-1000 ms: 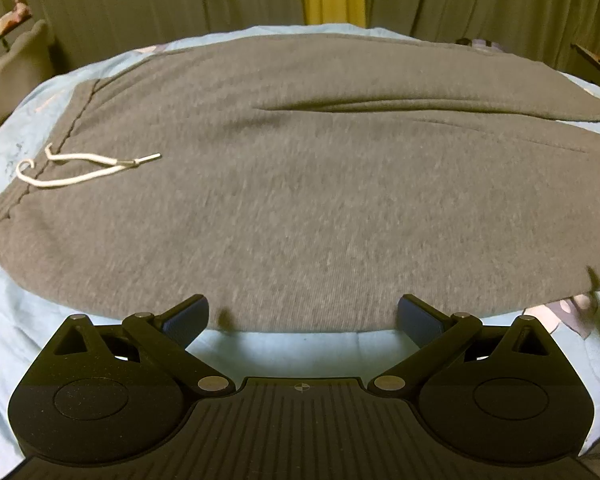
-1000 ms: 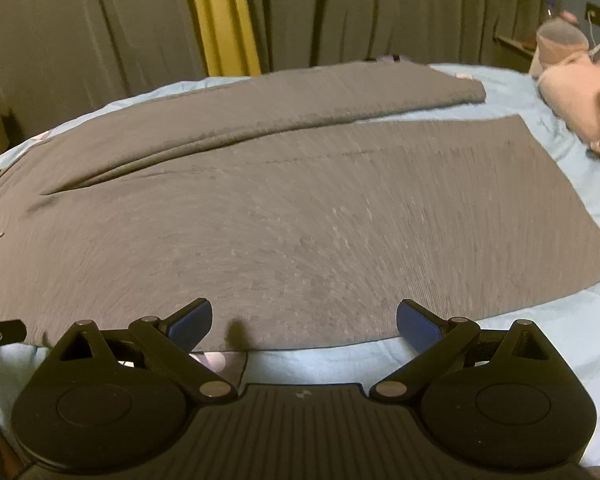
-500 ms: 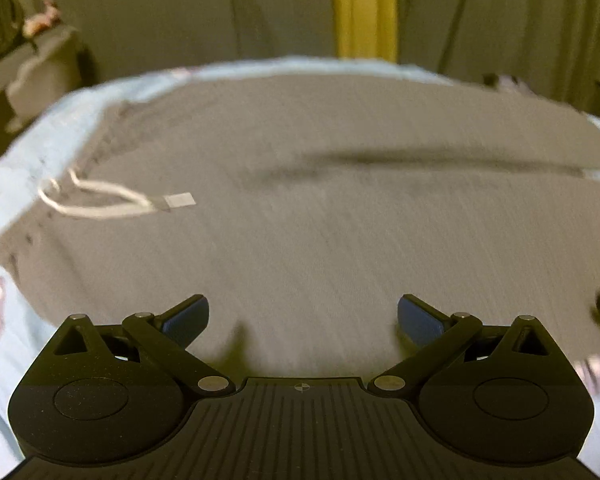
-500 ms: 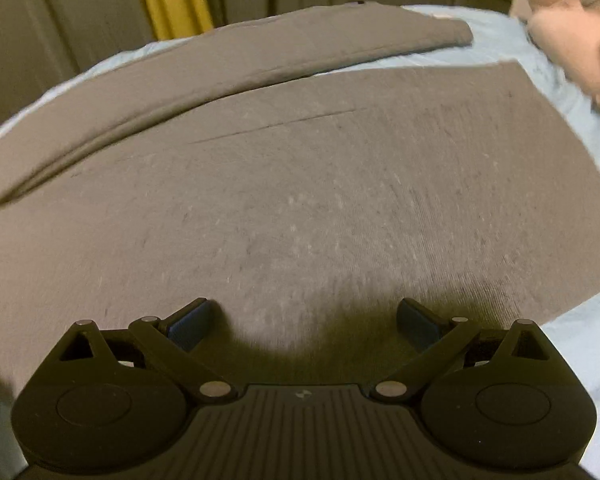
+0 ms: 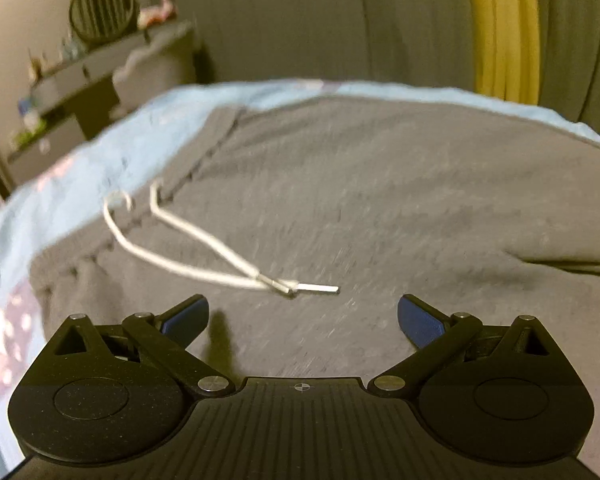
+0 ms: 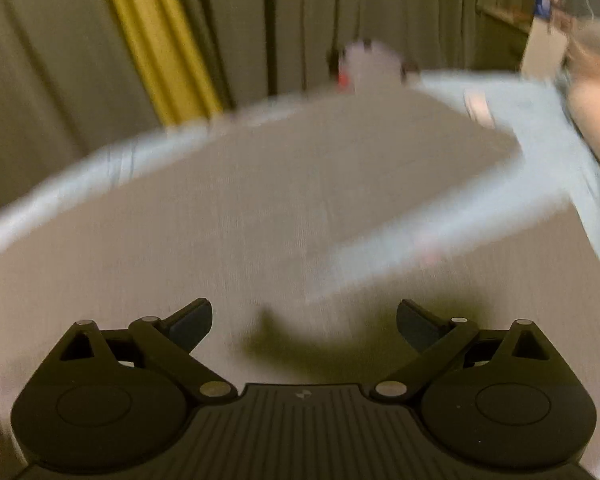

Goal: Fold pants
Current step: 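Move the right tool to the pant leg hem and grasp it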

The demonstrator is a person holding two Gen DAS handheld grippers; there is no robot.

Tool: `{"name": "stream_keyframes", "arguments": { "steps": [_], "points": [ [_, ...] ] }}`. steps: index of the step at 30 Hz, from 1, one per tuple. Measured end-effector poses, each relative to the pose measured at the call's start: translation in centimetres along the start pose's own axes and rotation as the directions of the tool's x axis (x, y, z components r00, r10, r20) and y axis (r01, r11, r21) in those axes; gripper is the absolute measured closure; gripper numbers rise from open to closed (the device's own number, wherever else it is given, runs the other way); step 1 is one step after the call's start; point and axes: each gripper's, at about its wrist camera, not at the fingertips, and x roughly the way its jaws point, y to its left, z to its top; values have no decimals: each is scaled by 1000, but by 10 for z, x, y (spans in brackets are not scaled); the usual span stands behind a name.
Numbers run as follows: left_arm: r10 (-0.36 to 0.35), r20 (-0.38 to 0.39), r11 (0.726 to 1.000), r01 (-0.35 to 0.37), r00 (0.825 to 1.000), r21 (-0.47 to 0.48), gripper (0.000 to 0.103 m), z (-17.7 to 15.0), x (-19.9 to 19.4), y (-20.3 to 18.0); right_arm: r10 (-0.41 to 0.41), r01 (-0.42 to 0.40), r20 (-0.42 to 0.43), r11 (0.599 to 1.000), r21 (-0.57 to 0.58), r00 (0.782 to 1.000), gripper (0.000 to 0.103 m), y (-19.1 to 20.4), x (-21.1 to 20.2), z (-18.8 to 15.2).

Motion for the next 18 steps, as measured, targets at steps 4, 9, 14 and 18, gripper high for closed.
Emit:
{"name": "stream_keyframes", "arguments": {
  "steps": [4, 9, 14, 18],
  "points": [
    [-28, 19, 995, 30, 999, -96, 0, -6, 3, 15, -11, 7, 39, 996, 93, 999, 9, 22, 75, 81],
    [-7, 54, 990, 15, 999, -142, 0, -13, 8, 17, -110, 122, -58, 953, 276, 992, 33, 17, 163, 128],
    [28, 100, 988, -12, 995, -151, 0, -17, 12, 10, -214, 223, -64, 926, 305, 975, 36, 8, 195, 133],
    [49, 101, 987, -33, 994, -155, 0, -17, 12, 5, -163, 170, -50, 925, 341, 985, 33, 3, 194, 138]
  ]
}}
